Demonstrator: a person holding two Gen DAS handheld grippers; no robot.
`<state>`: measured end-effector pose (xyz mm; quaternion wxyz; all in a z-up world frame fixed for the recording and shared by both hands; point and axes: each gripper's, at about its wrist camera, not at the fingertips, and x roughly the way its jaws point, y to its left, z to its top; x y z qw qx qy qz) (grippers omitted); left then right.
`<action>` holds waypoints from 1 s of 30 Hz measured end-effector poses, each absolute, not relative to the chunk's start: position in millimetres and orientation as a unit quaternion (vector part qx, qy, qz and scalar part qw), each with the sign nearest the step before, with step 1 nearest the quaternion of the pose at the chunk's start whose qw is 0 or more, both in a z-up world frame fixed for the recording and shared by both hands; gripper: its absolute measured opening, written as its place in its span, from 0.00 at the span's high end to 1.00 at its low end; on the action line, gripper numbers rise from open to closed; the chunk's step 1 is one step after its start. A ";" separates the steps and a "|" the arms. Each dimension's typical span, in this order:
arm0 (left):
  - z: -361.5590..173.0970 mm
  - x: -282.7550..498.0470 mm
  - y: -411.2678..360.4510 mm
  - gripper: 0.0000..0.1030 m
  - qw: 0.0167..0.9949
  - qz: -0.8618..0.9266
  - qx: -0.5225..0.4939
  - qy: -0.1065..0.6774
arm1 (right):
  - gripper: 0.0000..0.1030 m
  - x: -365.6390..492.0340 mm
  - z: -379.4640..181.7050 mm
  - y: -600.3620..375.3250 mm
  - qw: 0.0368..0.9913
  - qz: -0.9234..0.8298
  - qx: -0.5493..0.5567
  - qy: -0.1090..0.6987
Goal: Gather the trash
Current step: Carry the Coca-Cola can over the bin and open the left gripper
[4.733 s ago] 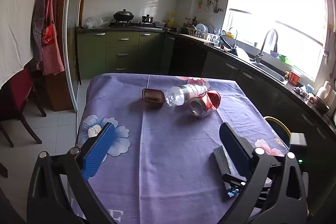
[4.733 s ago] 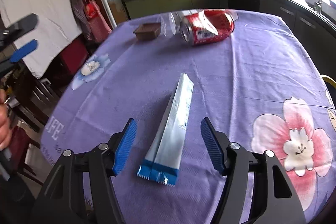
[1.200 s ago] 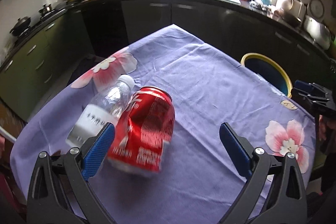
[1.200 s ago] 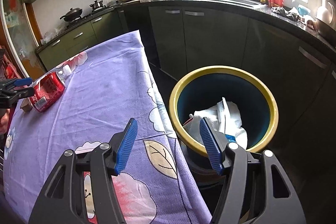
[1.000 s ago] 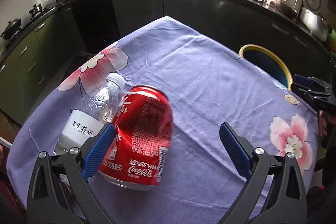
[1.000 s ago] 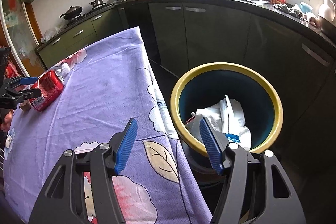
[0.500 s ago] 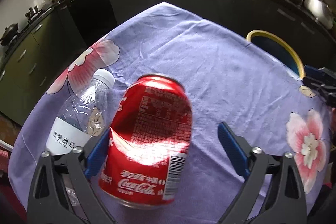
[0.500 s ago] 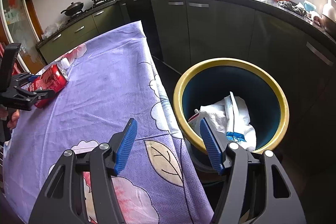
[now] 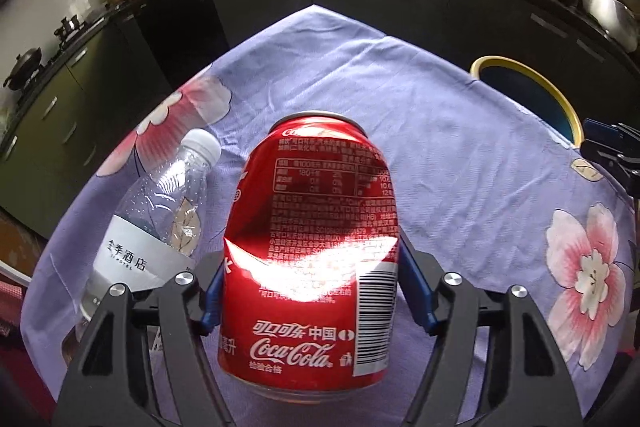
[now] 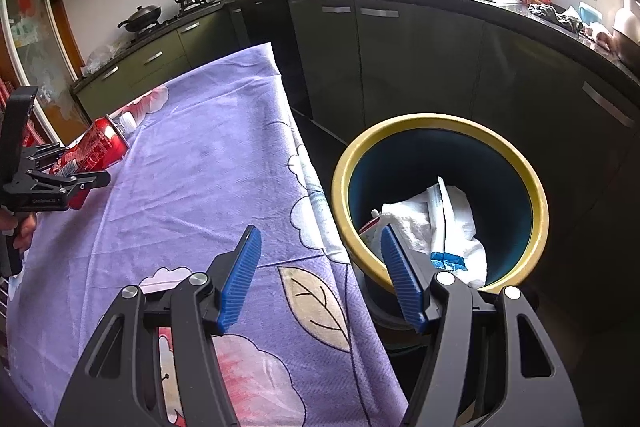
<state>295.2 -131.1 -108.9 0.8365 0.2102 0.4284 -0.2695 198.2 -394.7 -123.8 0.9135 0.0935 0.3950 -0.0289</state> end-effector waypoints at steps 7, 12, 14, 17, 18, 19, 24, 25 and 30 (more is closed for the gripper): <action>-80.2 265.3 -167.8 0.35 0.831 -0.305 0.217 0.411 | 0.40 181.3 -108.8 -406.6 0.921 -0.035 0.088 0.378; -65.9 249.5 -234.9 0.35 0.814 -0.358 0.225 0.398 | 0.40 155.7 -101.2 -444.3 0.923 -0.071 0.096 0.366; -64.3 245.8 -264.4 0.35 0.805 -0.379 0.231 0.394 | 0.40 142.5 -101.2 -466.7 0.921 -0.095 0.105 0.364; -67.7 244.5 -311.1 0.35 0.787 -0.409 0.239 0.396 | 0.40 125.5 -104.0 -496.4 0.915 -0.123 0.123 0.363; -70.1 244.9 -325.8 0.35 0.781 -0.416 0.242 0.397 | 0.40 121.0 -105.6 -504.7 0.913 -0.131 0.128 0.363; -73.8 245.8 -343.9 0.35 0.775 -0.423 0.245 0.400 | 0.40 115.3 -107.9 -515.1 0.911 -0.142 0.136 0.364; -99.6 257.9 -414.3 0.35 0.743 -0.445 0.245 0.436 | 0.40 98.8 -115.2 -542.9 0.902 -0.165 0.159 0.366; -105.7 260.7 -428.6 0.35 0.739 -0.447 0.248 0.440 | 0.40 96.9 -116.1 -546.7 0.901 -0.167 0.161 0.367; -131.6 276.7 -472.1 0.27 0.733 -0.440 0.240 0.460 | 0.40 97.4 -117.2 -550.7 0.900 -0.169 0.165 0.367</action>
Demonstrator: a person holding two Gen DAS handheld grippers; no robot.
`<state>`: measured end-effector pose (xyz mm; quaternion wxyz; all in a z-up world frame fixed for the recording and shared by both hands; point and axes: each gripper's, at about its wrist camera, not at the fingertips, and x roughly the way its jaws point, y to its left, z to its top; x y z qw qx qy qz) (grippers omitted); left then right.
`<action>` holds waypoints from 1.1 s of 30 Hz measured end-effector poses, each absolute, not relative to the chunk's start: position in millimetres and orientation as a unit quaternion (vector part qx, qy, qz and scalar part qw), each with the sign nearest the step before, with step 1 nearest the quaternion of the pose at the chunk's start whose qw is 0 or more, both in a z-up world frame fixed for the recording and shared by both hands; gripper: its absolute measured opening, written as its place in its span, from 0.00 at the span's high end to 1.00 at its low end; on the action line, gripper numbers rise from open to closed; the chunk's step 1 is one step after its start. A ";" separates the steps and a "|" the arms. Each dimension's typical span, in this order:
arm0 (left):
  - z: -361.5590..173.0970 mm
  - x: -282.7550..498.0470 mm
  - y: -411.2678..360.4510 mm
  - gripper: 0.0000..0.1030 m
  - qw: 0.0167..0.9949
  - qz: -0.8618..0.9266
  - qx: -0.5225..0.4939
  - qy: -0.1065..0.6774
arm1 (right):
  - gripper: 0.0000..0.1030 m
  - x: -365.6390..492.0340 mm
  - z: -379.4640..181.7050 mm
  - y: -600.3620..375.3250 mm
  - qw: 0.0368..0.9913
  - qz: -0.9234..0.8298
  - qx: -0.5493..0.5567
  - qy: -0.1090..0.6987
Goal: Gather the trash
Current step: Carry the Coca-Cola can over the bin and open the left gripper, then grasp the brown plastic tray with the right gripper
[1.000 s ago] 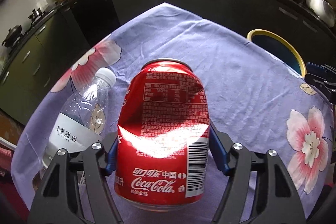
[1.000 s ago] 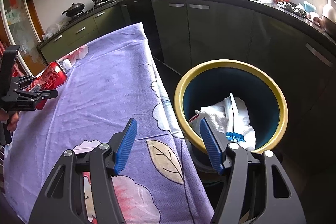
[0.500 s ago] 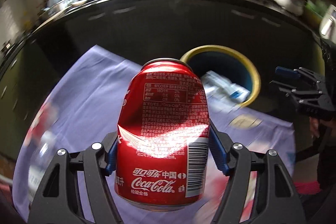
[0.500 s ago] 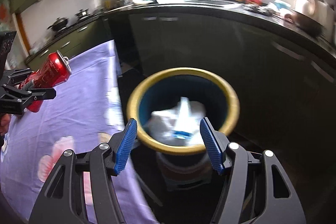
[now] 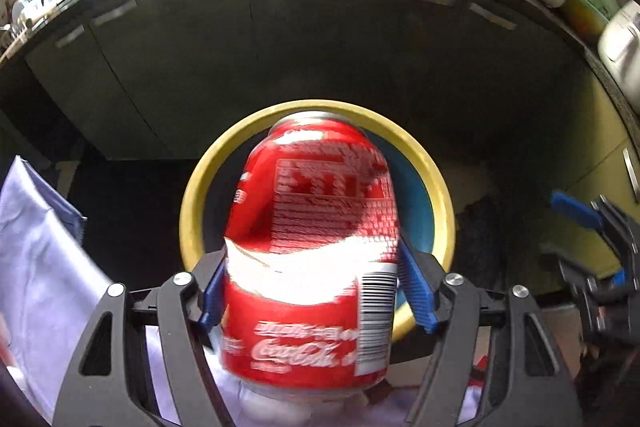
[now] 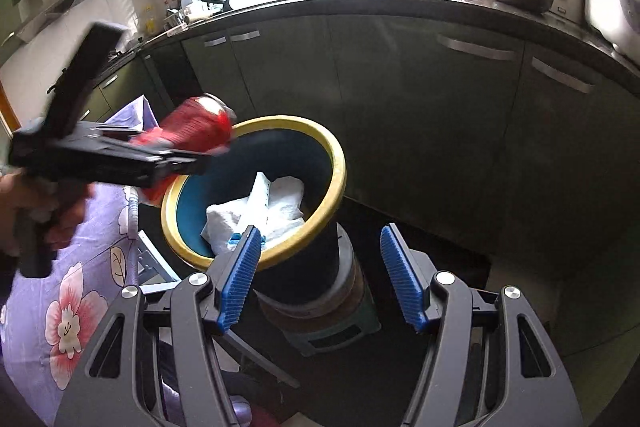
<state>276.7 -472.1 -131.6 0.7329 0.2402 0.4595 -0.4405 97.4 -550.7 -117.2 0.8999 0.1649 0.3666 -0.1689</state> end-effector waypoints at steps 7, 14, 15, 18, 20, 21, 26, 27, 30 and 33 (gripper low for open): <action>-108.9 271.1 -426.0 0.26 0.764 -0.433 0.183 0.443 | 0.40 100.8 -115.4 -536.2 0.903 -0.153 0.160 0.367; -70.8 238.7 -298.6 0.22 0.818 -0.399 0.106 0.401 | 0.40 114.4 -111.3 -514.4 0.907 -0.133 0.143 0.373; -69.3 233.4 -276.9 0.21 0.824 -0.392 0.095 0.399 | 0.40 117.3 -110.2 -509.4 0.908 -0.129 0.140 0.374; -71.3 219.5 -215.9 0.20 0.840 -0.362 0.067 0.398 | 0.39 128.2 -108.3 -492.0 0.909 -0.115 0.130 0.379; -74.8 208.6 -188.1 0.20 0.850 -0.340 0.060 0.399 | 0.39 139.5 -107.6 -479.6 0.909 -0.099 0.126 0.385; -77.7 203.0 -171.2 0.20 0.856 -0.325 0.058 0.397 | 0.39 144.0 -107.5 -473.0 0.909 -0.091 0.123 0.387; -86.8 181.7 -99.7 0.20 0.875 -0.269 0.048 0.400 | 0.39 175.5 -100.2 -422.3 0.912 -0.032 0.096 0.399; -87.9 178.6 -91.1 0.20 0.877 -0.261 0.046 0.401 | 0.39 184.3 -97.7 -408.5 0.911 -0.013 0.091 0.402; -93.9 169.7 -47.8 0.19 0.887 -0.223 0.031 0.404 | 0.39 209.8 -89.6 -367.6 0.909 0.042 0.075 0.408; -99.5 165.4 -18.4 0.17 0.892 -0.201 0.009 0.404 | 0.39 238.2 -80.6 -317.6 0.903 0.100 0.054 0.414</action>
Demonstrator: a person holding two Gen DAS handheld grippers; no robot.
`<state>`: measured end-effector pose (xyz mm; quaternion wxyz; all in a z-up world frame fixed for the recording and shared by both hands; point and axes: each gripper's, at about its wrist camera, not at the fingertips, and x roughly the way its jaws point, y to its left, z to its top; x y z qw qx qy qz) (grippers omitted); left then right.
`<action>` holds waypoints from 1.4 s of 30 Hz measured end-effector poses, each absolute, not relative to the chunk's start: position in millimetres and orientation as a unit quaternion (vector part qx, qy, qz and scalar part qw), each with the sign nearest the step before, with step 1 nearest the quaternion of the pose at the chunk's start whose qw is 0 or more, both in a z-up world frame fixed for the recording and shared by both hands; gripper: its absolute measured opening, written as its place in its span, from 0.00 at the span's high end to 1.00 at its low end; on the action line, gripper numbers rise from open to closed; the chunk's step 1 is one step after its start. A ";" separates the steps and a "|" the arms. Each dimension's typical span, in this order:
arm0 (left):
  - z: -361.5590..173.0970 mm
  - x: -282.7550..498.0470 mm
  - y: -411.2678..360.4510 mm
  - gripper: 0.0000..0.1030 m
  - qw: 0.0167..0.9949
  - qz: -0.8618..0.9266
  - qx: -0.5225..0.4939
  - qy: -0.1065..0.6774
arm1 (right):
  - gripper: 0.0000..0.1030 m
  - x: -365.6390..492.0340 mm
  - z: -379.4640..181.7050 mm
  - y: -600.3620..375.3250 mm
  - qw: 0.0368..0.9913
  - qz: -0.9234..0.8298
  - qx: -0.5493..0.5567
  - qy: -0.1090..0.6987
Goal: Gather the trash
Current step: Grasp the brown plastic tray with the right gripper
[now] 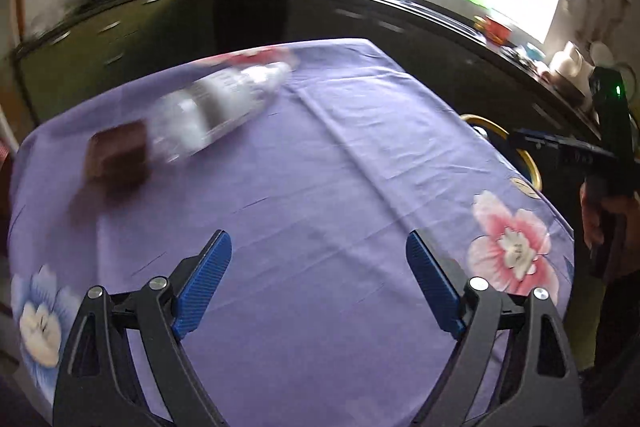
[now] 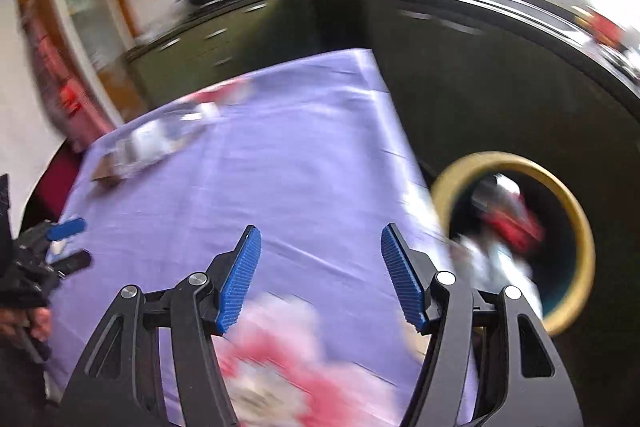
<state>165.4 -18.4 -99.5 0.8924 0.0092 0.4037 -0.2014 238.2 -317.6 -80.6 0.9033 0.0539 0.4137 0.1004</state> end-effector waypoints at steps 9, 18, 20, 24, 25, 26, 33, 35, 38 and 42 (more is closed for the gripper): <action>-95.3 149.7 3.0 0.17 0.904 -0.193 0.016 0.381 | 0.39 292.8 -56.0 -175.6 0.876 0.244 -0.032 0.414; -93.8 138.9 5.0 0.17 0.909 -0.198 0.021 0.367 | 0.39 333.1 -54.5 -94.0 0.838 0.329 -0.083 0.426; -92.2 136.8 5.6 0.17 0.909 -0.202 0.021 0.365 | 0.39 336.6 -51.0 -70.7 0.828 0.359 -0.100 0.420; -92.7 131.4 6.8 0.16 0.910 -0.195 0.026 0.366 | 0.40 344.8 -49.8 -20.9 0.801 0.419 -0.132 0.407; -93.5 130.9 7.5 0.16 0.909 -0.194 0.026 0.367 | 0.41 344.9 -51.8 -10.3 0.793 0.431 -0.136 0.409; -94.4 130.2 8.4 0.16 0.909 -0.193 0.025 0.369 | 0.47 346.5 -56.5 3.8 0.779 0.449 -0.142 0.414; -96.0 126.8 19.5 0.16 0.907 -0.184 0.018 0.378 | 0.64 359.2 -102.8 67.5 0.743 0.457 -0.199 0.446; -95.7 125.4 22.2 0.16 0.908 -0.180 0.018 0.378 | 0.67 365.6 -113.5 74.5 0.743 0.444 -0.208 0.455; -96.2 124.3 27.0 0.16 0.908 -0.177 0.016 0.380 | 0.71 374.4 -127.2 81.7 0.743 0.430 -0.212 0.467; -96.0 123.3 30.6 0.16 0.908 -0.174 0.010 0.381 | 0.86 374.7 -136.9 85.9 0.749 0.412 -0.218 0.471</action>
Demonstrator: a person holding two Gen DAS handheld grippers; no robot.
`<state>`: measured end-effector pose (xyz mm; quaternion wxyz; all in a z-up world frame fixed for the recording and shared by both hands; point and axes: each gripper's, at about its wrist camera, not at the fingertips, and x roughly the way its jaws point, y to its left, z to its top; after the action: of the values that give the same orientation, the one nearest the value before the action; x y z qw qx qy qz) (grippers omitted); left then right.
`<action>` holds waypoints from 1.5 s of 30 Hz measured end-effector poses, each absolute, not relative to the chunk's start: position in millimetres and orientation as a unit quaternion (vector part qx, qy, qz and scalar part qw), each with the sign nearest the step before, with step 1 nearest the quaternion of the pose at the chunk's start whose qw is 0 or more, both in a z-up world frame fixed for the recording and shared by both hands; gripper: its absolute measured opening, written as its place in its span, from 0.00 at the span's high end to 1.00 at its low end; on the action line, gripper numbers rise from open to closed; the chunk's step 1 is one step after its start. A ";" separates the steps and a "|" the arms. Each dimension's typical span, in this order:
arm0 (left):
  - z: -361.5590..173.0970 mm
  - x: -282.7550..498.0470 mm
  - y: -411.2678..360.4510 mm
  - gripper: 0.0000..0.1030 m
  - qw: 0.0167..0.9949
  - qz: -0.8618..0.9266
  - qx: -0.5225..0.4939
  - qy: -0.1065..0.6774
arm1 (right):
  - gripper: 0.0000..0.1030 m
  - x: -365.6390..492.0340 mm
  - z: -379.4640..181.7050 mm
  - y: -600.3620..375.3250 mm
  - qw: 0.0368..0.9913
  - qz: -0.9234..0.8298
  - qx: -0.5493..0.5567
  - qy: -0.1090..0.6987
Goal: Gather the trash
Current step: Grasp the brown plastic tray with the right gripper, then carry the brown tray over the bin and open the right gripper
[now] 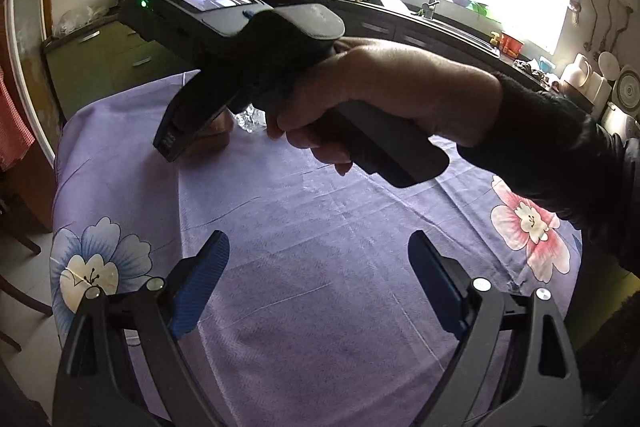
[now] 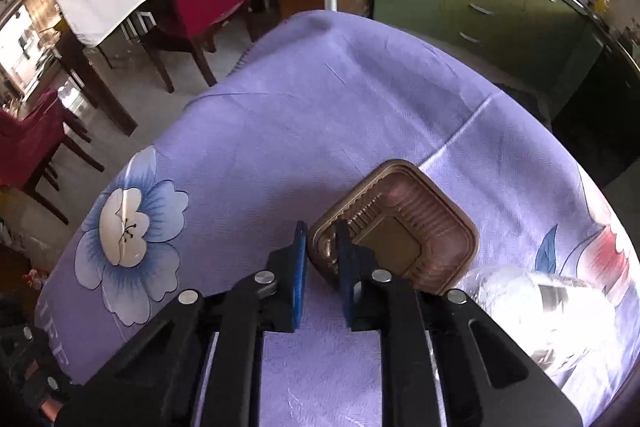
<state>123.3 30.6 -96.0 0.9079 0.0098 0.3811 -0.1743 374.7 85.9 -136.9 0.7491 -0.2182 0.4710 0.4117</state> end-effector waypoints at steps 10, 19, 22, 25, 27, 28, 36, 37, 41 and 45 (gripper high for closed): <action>-89.6 113.2 31.0 0.16 0.911 -0.176 0.008 0.372 | 0.90 307.7 -76.5 56.1 0.760 0.477 -0.186 0.400; -74.2 94.5 18.2 0.16 0.918 -0.172 0.028 0.357 | 0.90 244.7 -6.2 -26.9 0.813 0.456 -0.139 0.333; -71.2 91.5 7.7 0.16 0.918 -0.178 0.039 0.353 | 0.90 233.1 4.9 -88.5 0.841 0.415 -0.110 0.329; -70.1 91.7 -2.9 0.16 0.916 -0.188 0.046 0.351 | 0.90 226.7 5.3 -167.7 0.876 0.334 -0.077 0.338; -70.0 94.0 -11.8 0.16 0.914 -0.196 0.051 0.352 | 0.90 226.8 -0.3 -223.0 0.895 0.268 -0.056 0.352; -70.4 95.2 -15.4 0.16 0.913 -0.198 0.053 0.352 | 0.90 227.6 -3.8 -246.5 0.901 0.238 -0.047 0.359; -72.9 112.6 -54.8 0.16 0.903 -0.222 0.071 0.361 | 0.90 252.7 -73.6 -463.1 0.876 -0.003 0.058 0.478; -73.0 113.6 -58.0 0.16 0.902 -0.224 0.071 0.362 | 0.90 255.6 -84.4 -477.4 0.867 -0.014 0.070 0.492; -73.8 117.3 -73.8 0.16 0.897 -0.233 0.081 0.368 | 0.90 264.3 -119.9 -514.3 0.841 -0.017 0.119 0.528; -75.5 116.7 -83.1 0.16 0.892 -0.238 0.096 0.372 | 0.83 269.1 -140.7 -526.5 0.832 -0.048 0.108 0.542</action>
<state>116.7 -83.1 -75.5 0.8922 0.0963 0.3718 -0.2377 269.1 -526.5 -140.7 0.8323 0.1076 0.5416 -0.0484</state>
